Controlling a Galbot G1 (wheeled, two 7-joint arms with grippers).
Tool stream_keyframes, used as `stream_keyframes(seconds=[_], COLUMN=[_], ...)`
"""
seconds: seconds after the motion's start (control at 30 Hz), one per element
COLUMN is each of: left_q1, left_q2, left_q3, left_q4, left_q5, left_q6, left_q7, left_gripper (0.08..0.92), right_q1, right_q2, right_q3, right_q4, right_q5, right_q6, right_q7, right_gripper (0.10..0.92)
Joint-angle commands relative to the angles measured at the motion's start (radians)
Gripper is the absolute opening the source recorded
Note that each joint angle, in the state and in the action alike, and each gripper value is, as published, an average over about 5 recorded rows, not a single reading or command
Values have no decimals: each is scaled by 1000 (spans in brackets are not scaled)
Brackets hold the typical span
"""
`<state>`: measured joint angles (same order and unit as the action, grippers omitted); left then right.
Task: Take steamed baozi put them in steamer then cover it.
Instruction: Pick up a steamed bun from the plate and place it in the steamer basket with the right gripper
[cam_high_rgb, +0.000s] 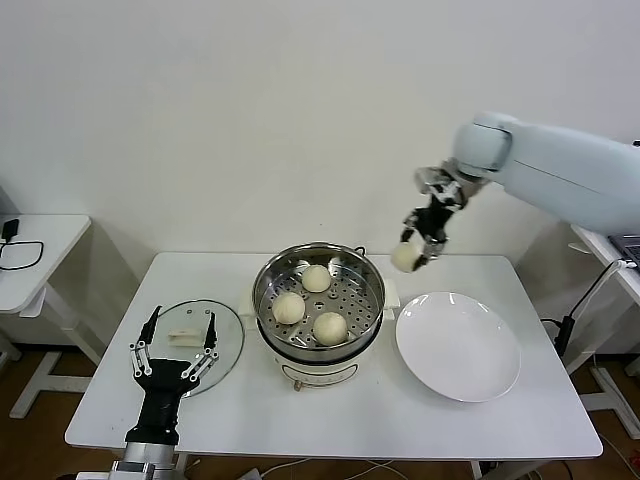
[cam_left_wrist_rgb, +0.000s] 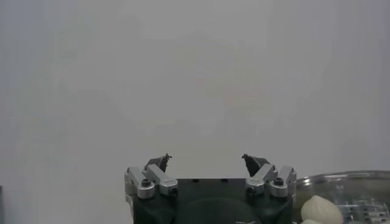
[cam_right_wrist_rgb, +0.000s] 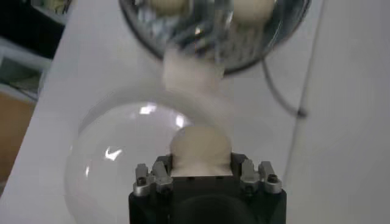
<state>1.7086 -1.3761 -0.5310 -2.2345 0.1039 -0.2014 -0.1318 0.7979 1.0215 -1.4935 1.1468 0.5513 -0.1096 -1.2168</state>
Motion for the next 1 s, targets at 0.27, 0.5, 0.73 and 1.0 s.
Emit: stream_keyframes(seconds=[0.27, 0.5, 0.73, 1.0], left_q1=[3, 3, 4, 2], left_q2=[0, -1, -2, -3], left_q3=[-14, -16, -20, -21], left_q4=[0, 0, 2, 2], left_q5=[-4, -4, -5, -6], left_q6=[-1, 1, 0, -1], left_q7=[-4, -6, -7, -9], left_gripper=[823, 823, 823, 823], right_q1=[-33, -100, -136, -154], right_q2=[258, 267, 266, 269], right_q3=[-86, -85, -87, -90], right_q4=[14, -28, -56, -69], right_q5=[66, 8, -34, -57], right_q6=[-119, -116, -111, -109], right_q7=[73, 81, 84, 89], right_gripper=[636, 630, 629, 638])
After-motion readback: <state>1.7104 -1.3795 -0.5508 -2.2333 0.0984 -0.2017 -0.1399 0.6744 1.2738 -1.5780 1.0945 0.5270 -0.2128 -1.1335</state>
